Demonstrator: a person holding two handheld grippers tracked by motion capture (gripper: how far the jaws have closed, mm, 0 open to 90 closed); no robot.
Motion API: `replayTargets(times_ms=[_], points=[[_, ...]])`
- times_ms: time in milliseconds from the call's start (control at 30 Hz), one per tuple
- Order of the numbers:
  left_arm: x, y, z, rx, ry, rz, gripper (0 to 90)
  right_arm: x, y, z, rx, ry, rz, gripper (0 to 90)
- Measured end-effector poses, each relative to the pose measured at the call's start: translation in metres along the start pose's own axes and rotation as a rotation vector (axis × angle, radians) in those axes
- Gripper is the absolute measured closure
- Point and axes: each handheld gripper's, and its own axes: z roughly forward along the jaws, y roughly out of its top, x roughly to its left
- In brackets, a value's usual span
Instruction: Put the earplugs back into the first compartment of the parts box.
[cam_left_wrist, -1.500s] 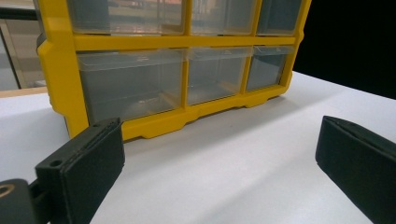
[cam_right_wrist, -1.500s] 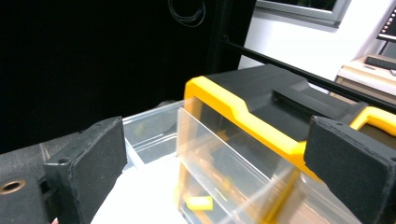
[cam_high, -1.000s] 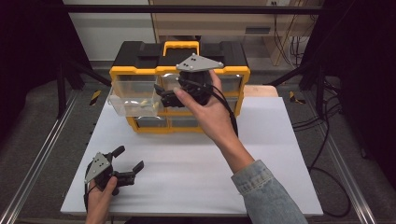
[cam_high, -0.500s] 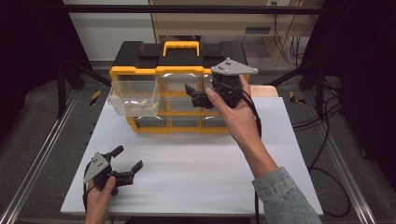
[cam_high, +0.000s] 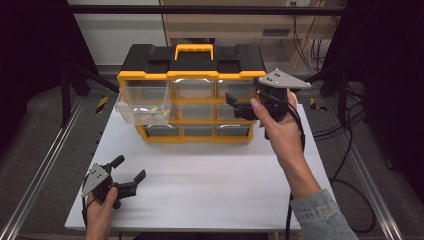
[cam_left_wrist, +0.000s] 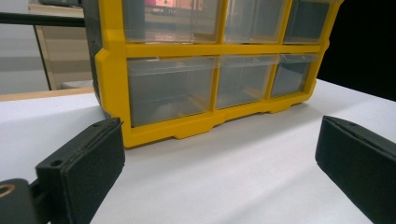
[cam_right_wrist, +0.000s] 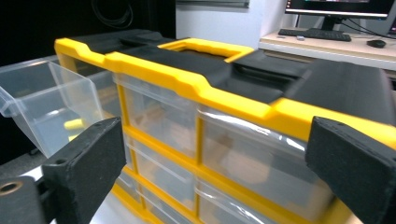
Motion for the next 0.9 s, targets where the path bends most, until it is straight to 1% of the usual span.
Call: replayTargets(times_ms=[100, 200, 267, 333, 567, 667, 800, 900], points=[[0.001, 0.0, -0.002, 0.002, 0.009, 0.007, 1.2, -0.008, -0.007, -0.007, -0.007, -0.009, 0.006, 9.7], [0.002, 0.001, -0.005, 0.008, 0.019, 0.019, 1.2, -0.014, -0.013, -0.015, -0.024, -0.024, 0.006, 9.7], [0.003, 0.001, -0.007, 0.029, 0.03, 0.04, 1.5, -0.018, -0.017, -0.022, -0.033, -0.041, 0.013, 9.7], [0.005, 0.0, -0.008, 0.048, 0.036, 0.052, 1.5, -0.021, -0.021, -0.028, -0.047, -0.055, 0.016, 9.5], [0.008, 0.0, -0.011, 0.03, 0.029, 0.026, 1.4, -0.031, -0.038, -0.042, -0.06, -0.081, 0.006, 6.3], [0.01, -0.001, -0.012, 0.016, 0.023, -0.002, 1.4, -0.034, -0.046, -0.047, -0.062, -0.098, 0.003, 5.5], [0.011, 0.0, -0.013, 0.003, 0.03, -0.002, 1.4, -0.036, -0.056, -0.054, -0.057, -0.104, -0.003, 5.4], [0.012, 0.0, -0.015, -0.003, 0.044, 0.005, 1.5, -0.037, -0.063, -0.059, -0.057, -0.111, -0.007, 5.5]])
